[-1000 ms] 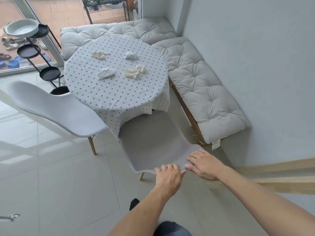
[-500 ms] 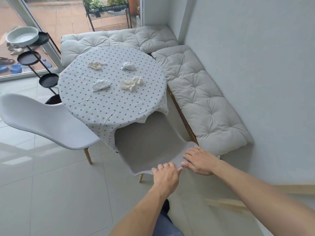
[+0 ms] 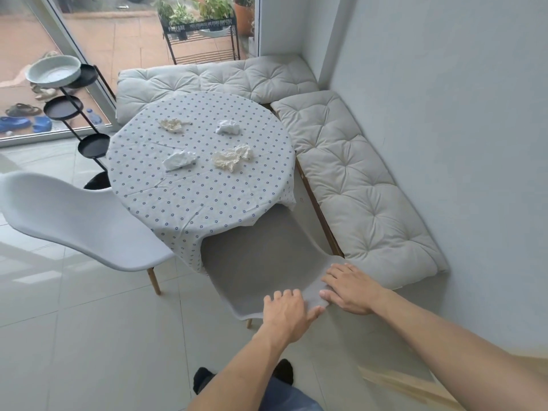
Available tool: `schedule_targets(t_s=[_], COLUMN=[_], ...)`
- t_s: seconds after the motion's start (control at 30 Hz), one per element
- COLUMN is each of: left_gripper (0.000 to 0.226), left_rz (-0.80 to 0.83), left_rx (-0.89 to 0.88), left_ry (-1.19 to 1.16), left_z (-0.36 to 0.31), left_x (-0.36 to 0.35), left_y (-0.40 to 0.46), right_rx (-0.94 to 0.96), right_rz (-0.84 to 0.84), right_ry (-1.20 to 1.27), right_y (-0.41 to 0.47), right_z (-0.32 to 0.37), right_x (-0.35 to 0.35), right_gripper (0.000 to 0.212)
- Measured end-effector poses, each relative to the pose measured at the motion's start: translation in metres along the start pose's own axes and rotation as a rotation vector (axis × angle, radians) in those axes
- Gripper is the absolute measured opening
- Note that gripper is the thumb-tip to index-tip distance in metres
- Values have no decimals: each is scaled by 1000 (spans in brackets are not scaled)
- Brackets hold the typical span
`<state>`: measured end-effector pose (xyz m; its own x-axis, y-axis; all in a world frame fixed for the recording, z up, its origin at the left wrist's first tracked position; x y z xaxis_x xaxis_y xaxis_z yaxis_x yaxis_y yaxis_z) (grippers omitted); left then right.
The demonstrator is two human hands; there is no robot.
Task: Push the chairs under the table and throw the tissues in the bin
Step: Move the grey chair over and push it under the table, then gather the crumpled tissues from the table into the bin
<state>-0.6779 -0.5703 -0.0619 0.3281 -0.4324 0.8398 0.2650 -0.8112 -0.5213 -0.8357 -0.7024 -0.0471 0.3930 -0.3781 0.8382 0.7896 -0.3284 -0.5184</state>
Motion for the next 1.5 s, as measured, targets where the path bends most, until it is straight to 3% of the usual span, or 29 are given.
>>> schedule_targets(t_s=[0.2, 0.33, 0.5, 0.6, 0.7, 0.8, 0.9, 1.23, 1.5], left_gripper=[73, 78, 83, 78, 78, 78, 79, 75, 71], left_rz=[-61, -62, -79, -143, -156, -167, -181, -146, -101], left_rx=[35, 40, 0, -6, 5, 27, 57, 89, 54], left_ry=[20, 31, 59, 64, 58, 51, 41, 15, 18], left_z=[68, 124, 196, 241, 284, 319, 349, 402, 413], left_x=[28, 55, 111, 147, 178, 201, 217, 255, 294], left_y=[31, 52, 75, 86, 95, 103, 112, 167, 256], right_rx=[-58, -104, -178, -186, -195, -180, -182, -212, -302], right_rz=[2, -21, -70, -116, -150, -177, -167, -205, -197], right_ry=[3, 42, 93, 116, 119, 99, 101, 96, 116], right_y=[30, 58, 107, 143, 176, 204, 227, 318, 412], right_z=[19, 42, 78, 104, 127, 142, 149, 124, 57], right_x=[17, 43, 86, 115, 140, 155, 173, 230, 250], right_gripper=[69, 88, 75, 94, 83, 92, 69, 61, 60])
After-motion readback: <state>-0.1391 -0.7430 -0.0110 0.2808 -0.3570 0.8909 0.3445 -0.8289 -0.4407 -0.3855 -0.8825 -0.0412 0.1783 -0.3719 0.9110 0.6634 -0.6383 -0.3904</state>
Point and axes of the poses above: each hand's wrist, its own y-axis towards the middle knuckle, its own x-axis out of the back of the hand, z = x × y, the point moved 2 cm from there along y, towards the middle knuckle, and after that the axes turned 9 degrees about x, right-handed, at the moved point
